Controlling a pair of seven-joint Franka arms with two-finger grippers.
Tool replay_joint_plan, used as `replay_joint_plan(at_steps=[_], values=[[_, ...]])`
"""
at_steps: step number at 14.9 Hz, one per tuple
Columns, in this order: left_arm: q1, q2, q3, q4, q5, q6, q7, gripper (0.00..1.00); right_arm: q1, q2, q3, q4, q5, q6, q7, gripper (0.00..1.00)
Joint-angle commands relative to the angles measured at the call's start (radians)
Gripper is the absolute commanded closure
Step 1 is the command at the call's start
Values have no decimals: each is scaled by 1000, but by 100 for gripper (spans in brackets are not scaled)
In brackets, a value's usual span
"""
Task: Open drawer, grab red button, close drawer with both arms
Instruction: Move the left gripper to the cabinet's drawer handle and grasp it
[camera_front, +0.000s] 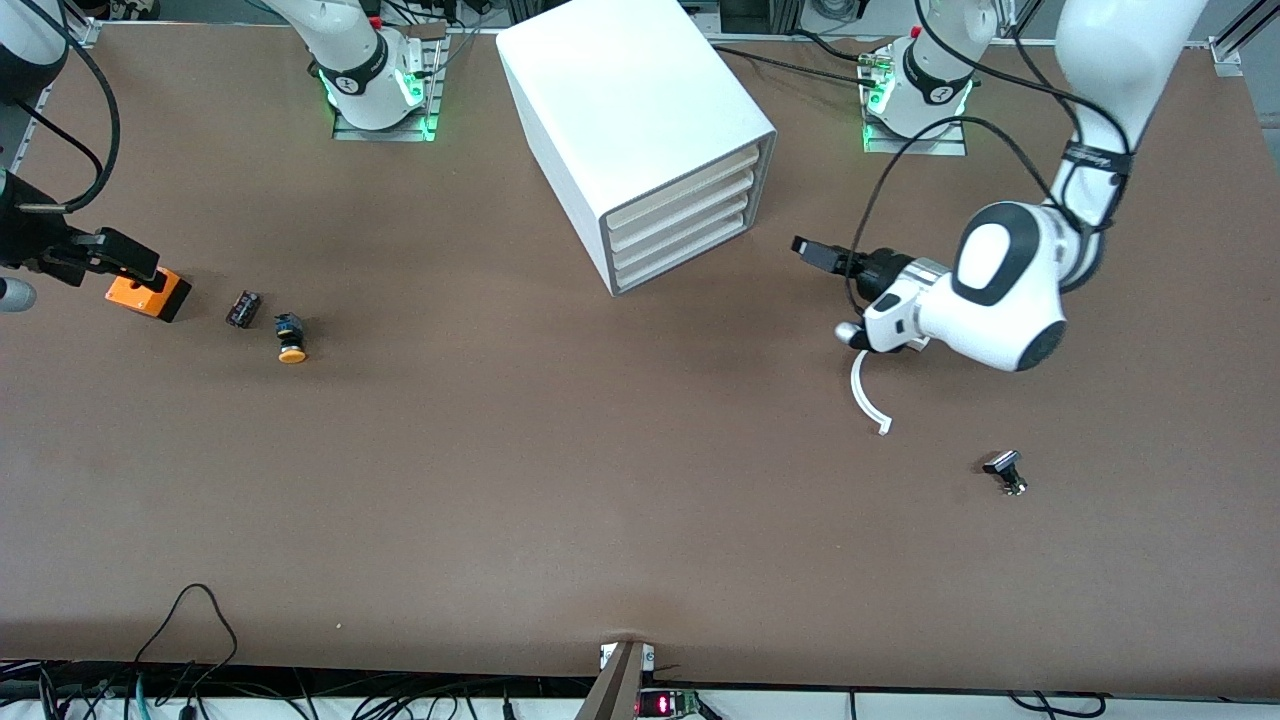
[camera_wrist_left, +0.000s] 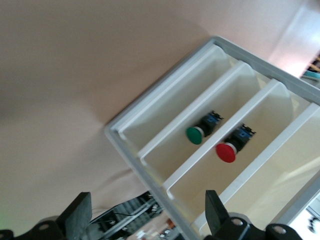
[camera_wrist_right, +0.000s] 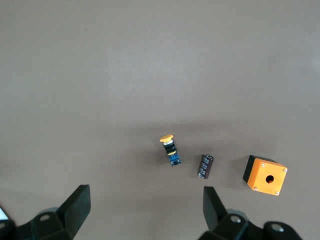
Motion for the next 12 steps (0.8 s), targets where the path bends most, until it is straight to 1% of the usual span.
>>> replay_joint_plan(at_steps=[1, 2, 4, 6, 7, 9, 10, 12], values=[[-6, 5, -14, -108, -160, 34, 118, 0, 17, 39, 7, 26, -11, 1, 9, 0], [-16, 10, -19, -128, -192, 47, 161, 0, 37, 56, 5, 28, -14, 1, 0, 0], [-28, 25, -52, -159, -241, 73, 205, 1, 54, 85, 5, 28, -11, 3, 0, 0], [-37, 26, -78, -180, -263, 104, 229, 2, 67, 90, 5, 39, -13, -5, -6, 0], [-51, 28, -100, -191, -268, 127, 229, 5, 83, 90, 5, 39, -19, -6, -19, 0], [-56, 28, -158, -208, -275, 205, 235, 6, 94, 91, 5, 40, -16, -6, -28, 0], [-57, 28, -167, -212, -279, 231, 235, 7, 103, 93, 7, 39, -10, -8, -37, 0], [-76, 33, -169, -215, -280, 242, 238, 11, 111, 100, 7, 39, -5, 1, -89, 0]])
